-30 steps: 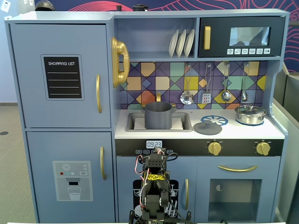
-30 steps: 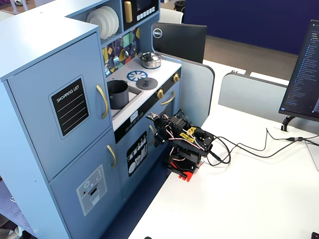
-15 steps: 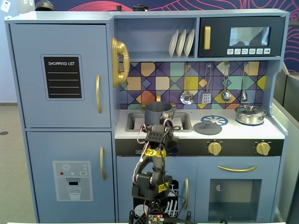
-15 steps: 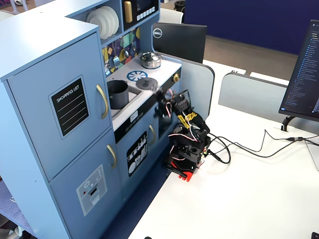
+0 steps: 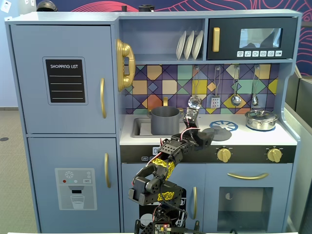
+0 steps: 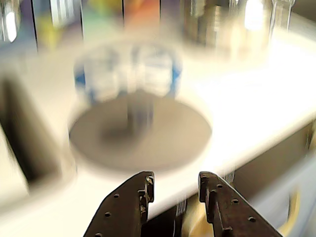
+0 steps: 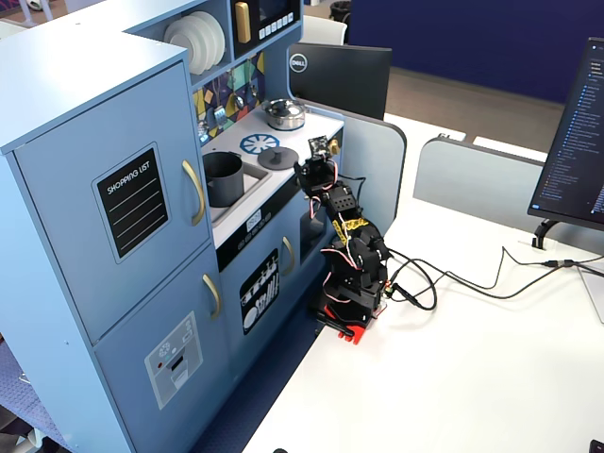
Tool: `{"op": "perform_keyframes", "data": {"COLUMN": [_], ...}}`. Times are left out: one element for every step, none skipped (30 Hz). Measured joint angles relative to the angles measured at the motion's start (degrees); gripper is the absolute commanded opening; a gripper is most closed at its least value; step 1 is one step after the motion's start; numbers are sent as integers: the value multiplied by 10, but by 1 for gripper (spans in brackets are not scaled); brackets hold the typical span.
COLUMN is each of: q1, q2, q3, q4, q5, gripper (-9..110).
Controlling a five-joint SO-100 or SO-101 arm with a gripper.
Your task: Pick up the lid from the counter and put it on the gray recipient
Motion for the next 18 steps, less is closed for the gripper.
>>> {"op": "perform_keyframes", "data": {"q1": [4, 5, 7, 9, 11, 12, 14, 14, 14, 14, 14, 14, 14, 14, 14, 14, 13, 11], "q2": [0, -3, -8, -15, -22, -31, -40, -51, -62, -72, -82, -92, -102, -113, -125, -138, -150, -163], "q3": [4, 6, 7, 7, 9, 12, 18, 21, 23, 24, 24, 24, 24, 24, 24, 24, 24, 24], "q4": [-15, -27, -40, -54, -69, -84, -99, -115, -130, -142, -152, -164, -176, -187, -199, -210, -217, -223], "q5": [0, 0, 0, 2, 5, 9, 13, 16, 19, 21, 23, 23, 23, 23, 23, 23, 24, 24], "gripper": [0, 3, 8, 12, 16, 19, 21, 23, 24, 25, 26, 26, 26, 26, 26, 26, 26, 26]}}
